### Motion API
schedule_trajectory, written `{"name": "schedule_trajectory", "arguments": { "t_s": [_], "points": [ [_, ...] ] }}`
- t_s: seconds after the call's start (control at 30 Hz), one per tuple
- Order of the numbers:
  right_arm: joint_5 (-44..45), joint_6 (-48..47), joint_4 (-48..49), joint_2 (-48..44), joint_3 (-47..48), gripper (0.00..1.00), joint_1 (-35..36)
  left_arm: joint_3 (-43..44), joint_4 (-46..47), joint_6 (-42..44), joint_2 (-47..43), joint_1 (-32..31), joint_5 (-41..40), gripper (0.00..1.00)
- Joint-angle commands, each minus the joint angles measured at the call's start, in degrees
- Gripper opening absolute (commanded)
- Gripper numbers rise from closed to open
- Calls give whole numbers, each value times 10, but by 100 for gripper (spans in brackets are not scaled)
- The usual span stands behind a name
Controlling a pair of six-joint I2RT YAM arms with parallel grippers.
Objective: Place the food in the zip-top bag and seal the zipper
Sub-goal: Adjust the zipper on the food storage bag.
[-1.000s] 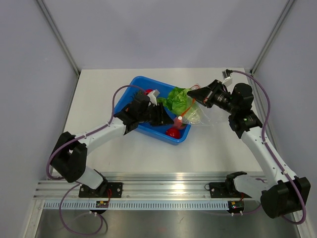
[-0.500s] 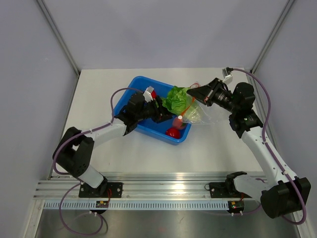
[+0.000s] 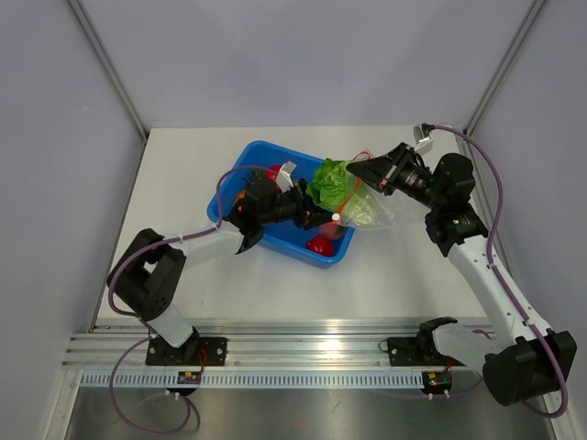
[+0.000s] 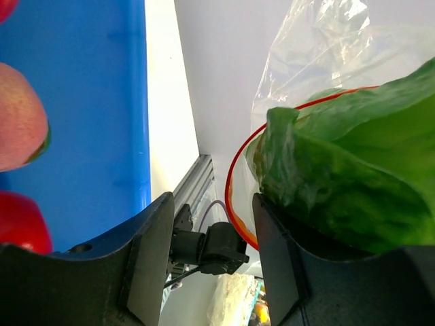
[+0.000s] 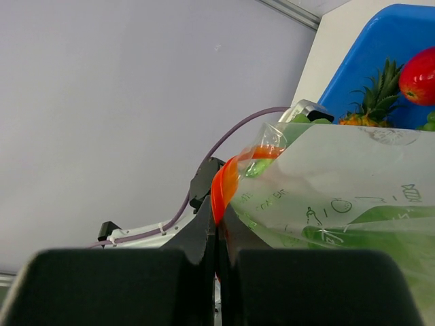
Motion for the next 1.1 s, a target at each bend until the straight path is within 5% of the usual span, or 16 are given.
{"name": "schedule_trajectory", "arguments": {
  "t_s": [0.0, 0.33, 0.5, 0.53, 0.77, 1.07],
  "points": [
    [-14, 13, 47, -19, 1, 0, -1, 18, 58, -15, 11, -14, 18, 51],
    [-18, 30, 71, -19, -20, 0, -1, 30, 115, -59, 26, -25, 10, 32],
    [-17, 20, 54, -23, -24, 0, -2, 32, 91, -35, 12, -19, 7, 0],
    [-16, 14, 41, -26, -20, 0, -2, 34, 71, -22, 6, -16, 4, 0],
    [127, -175, -312, -42, 81, 0, -2, 142, -265, 174, -54, -11, -49, 0],
    [353, -308, -572, -96, 126, 0, -2, 268, -453, 335, -8, -60, -84, 0]
  ]
}}
